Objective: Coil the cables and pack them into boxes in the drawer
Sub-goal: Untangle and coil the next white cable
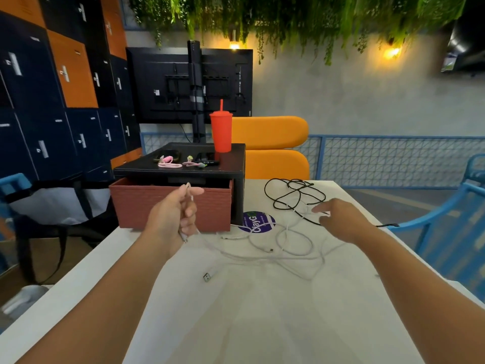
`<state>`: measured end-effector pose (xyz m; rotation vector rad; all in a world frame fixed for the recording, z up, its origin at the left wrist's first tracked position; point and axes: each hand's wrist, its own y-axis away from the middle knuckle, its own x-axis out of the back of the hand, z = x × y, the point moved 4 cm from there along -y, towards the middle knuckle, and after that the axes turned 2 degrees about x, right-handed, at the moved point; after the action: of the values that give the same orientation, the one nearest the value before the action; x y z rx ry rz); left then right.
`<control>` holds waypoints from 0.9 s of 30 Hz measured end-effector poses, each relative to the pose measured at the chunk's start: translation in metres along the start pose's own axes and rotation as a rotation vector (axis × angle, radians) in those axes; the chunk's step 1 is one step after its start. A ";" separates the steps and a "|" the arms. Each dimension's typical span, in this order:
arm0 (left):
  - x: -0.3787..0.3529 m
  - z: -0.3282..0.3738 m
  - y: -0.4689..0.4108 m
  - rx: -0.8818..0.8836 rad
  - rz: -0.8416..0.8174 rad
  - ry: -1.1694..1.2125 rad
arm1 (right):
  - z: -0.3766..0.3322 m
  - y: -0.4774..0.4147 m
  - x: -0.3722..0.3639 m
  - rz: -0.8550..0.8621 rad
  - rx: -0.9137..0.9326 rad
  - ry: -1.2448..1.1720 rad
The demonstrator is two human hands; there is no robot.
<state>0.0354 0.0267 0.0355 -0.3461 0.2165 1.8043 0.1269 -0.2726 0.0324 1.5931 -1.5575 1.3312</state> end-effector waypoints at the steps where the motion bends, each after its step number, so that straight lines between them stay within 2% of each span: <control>1: -0.005 0.002 0.001 -0.002 -0.028 -0.008 | -0.011 -0.001 -0.002 -0.005 0.040 -0.046; 4: -0.023 0.007 0.005 0.004 -0.124 -0.057 | -0.051 -0.003 -0.010 -0.036 0.155 -0.179; 7: -0.043 0.014 0.013 0.036 -0.257 -0.076 | -0.088 -0.004 -0.013 -0.052 0.231 -0.410; 11: -0.070 0.030 0.029 0.096 -0.535 0.023 | -0.129 -0.007 -0.015 -0.072 0.283 -0.762; 13: -0.078 0.040 0.032 0.063 -0.629 0.072 | -0.144 -0.014 -0.023 -0.073 0.314 -0.882; 16: -0.082 0.052 0.028 -0.035 -0.654 0.157 | -0.157 -0.015 -0.036 -0.140 0.264 -1.035; 19: -0.076 0.057 0.015 -0.130 -0.553 0.249 | -0.158 -0.006 -0.049 -0.233 0.196 -1.136; 22: -0.067 0.055 0.004 -0.204 -0.413 0.288 | -0.152 0.006 -0.056 -0.318 0.156 -1.008; 25: -0.062 0.055 -0.003 -0.261 -0.282 0.276 | -0.145 0.017 -0.053 -0.331 0.253 -0.586; 27: -0.062 0.055 -0.005 -0.316 -0.218 0.173 | -0.144 0.025 -0.050 -0.334 0.368 -0.330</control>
<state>0.0482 -0.0102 0.1087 -0.7239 0.0109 1.5918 0.0722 -0.1282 0.0337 2.2826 -1.1837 1.2628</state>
